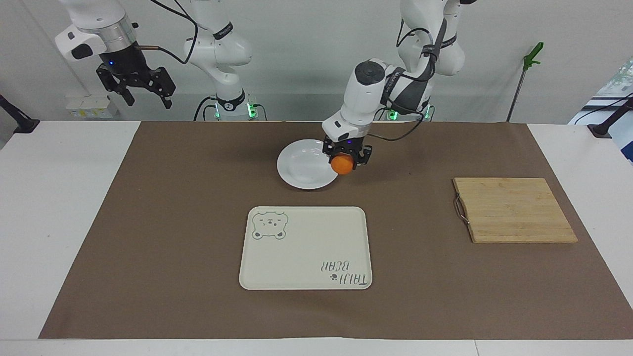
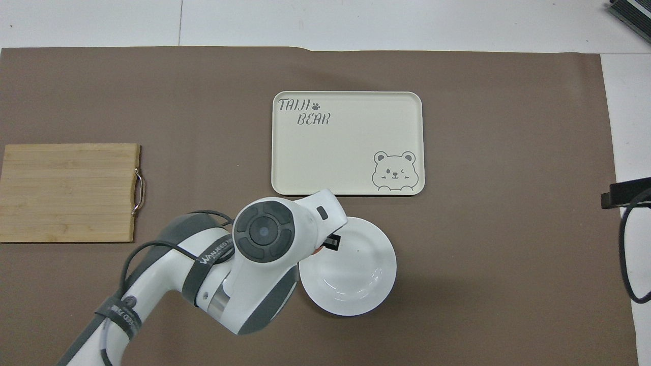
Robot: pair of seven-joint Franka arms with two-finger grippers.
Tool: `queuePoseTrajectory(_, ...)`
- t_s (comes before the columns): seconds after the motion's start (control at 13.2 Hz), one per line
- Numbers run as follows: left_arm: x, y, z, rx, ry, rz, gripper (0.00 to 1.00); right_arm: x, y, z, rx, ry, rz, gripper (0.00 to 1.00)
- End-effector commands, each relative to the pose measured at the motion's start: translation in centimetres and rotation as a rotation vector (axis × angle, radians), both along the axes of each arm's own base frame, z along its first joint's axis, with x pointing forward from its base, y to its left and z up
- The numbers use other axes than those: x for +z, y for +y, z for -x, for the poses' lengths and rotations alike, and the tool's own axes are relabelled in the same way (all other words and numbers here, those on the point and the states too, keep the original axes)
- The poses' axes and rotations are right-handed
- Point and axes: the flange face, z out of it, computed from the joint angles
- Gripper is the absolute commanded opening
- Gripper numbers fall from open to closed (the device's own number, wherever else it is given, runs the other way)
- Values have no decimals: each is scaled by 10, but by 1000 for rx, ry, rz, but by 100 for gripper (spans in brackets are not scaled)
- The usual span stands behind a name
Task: Place orange and plate with both arms
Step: 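Carry the orange with the left gripper and release it on the plate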
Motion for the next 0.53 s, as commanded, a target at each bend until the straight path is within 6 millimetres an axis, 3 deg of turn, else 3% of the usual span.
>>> queuePoseTrajectory(0.0, -34, -30, 20, 1, 14, 24, 0, 2, -1, -3, 4, -2, -8, 100)
queuePoseTrajectory(0.23, -63, -61, 42, -6, 30, 48, 0, 2, -1, -3, 4, -5, -7, 100)
queuePoseTrajectory(0.38, -76, -66, 50, 3, 48, 32, 0, 2, -1, -3, 4, -5, -7, 100)
queuePoseTrajectory(0.45, -75, -66, 51, 15, 58, 24, 21, 2, -1, -3, 4, -3, -8, 100)
